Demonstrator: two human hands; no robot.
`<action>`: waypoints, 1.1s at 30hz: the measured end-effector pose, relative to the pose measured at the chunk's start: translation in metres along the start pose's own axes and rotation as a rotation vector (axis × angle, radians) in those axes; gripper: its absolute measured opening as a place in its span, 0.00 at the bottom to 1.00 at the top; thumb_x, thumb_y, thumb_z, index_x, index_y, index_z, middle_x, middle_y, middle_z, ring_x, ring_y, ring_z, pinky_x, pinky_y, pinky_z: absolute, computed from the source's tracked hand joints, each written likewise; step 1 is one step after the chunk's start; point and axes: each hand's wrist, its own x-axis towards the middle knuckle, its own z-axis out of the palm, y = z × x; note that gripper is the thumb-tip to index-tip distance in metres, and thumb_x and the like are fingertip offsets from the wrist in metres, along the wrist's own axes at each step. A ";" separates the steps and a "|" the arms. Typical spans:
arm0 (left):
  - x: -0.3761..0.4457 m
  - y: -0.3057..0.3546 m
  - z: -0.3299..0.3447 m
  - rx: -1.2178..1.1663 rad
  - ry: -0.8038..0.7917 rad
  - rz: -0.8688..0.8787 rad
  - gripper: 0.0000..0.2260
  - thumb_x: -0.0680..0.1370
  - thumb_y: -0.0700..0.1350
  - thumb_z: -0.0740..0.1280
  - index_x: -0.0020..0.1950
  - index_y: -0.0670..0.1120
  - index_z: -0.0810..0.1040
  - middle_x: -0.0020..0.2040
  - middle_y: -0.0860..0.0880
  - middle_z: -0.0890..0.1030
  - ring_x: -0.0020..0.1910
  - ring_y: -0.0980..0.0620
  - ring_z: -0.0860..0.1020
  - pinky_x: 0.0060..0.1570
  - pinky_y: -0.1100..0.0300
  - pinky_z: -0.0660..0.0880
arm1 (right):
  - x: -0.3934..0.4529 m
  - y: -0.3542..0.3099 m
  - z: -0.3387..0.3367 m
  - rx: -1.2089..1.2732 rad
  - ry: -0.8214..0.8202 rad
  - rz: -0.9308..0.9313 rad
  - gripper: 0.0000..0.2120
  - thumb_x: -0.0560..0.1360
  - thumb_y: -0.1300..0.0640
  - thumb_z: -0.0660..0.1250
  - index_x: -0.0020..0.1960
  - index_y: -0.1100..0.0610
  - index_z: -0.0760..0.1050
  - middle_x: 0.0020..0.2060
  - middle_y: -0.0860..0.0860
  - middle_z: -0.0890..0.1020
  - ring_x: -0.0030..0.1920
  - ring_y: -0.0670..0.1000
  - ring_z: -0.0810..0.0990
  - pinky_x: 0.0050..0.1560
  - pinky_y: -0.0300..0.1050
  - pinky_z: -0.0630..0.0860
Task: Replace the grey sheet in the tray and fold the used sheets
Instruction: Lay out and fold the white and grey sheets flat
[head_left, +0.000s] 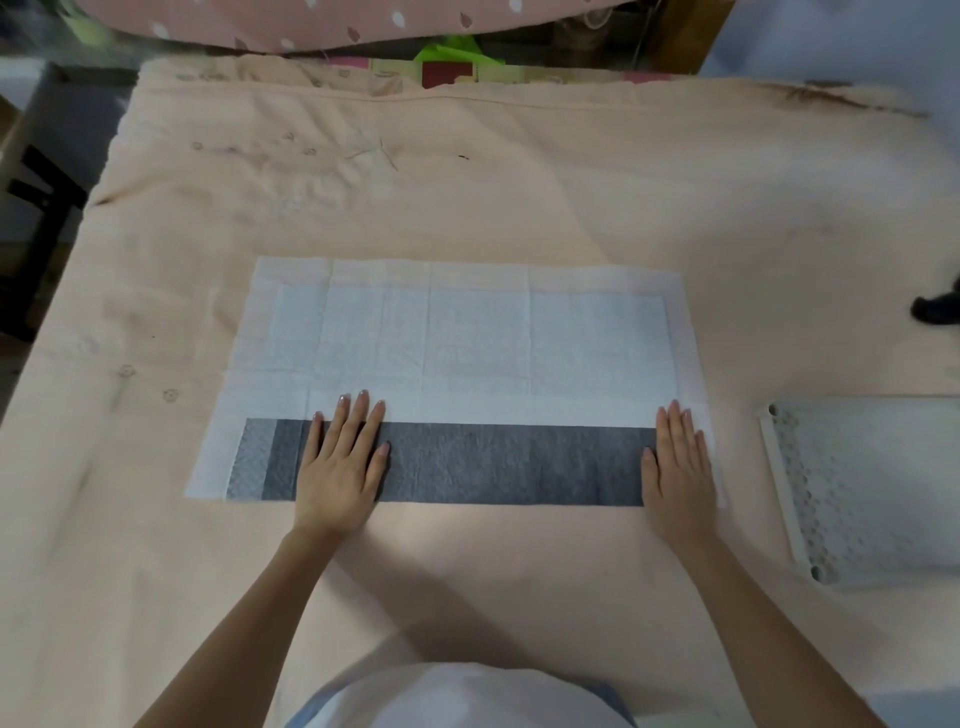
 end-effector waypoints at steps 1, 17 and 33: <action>0.000 0.000 0.000 0.003 0.000 -0.001 0.26 0.81 0.53 0.45 0.76 0.45 0.58 0.76 0.47 0.58 0.76 0.46 0.53 0.74 0.45 0.49 | 0.000 0.000 0.000 -0.004 -0.003 0.003 0.26 0.80 0.55 0.46 0.75 0.64 0.53 0.75 0.58 0.55 0.76 0.57 0.52 0.75 0.56 0.51; 0.000 0.001 -0.002 -0.020 0.004 -0.004 0.25 0.81 0.54 0.44 0.76 0.46 0.59 0.77 0.48 0.57 0.76 0.47 0.52 0.74 0.46 0.48 | -0.003 -0.018 -0.003 -0.069 0.021 0.070 0.32 0.78 0.47 0.40 0.75 0.65 0.52 0.75 0.61 0.53 0.76 0.58 0.50 0.75 0.58 0.46; 0.005 0.036 -0.002 -0.052 0.041 0.120 0.23 0.82 0.51 0.50 0.76 0.46 0.59 0.77 0.47 0.58 0.76 0.47 0.54 0.74 0.46 0.52 | -0.006 -0.177 0.051 -0.117 -0.055 -0.284 0.26 0.79 0.53 0.47 0.73 0.66 0.61 0.73 0.59 0.62 0.74 0.57 0.59 0.72 0.56 0.55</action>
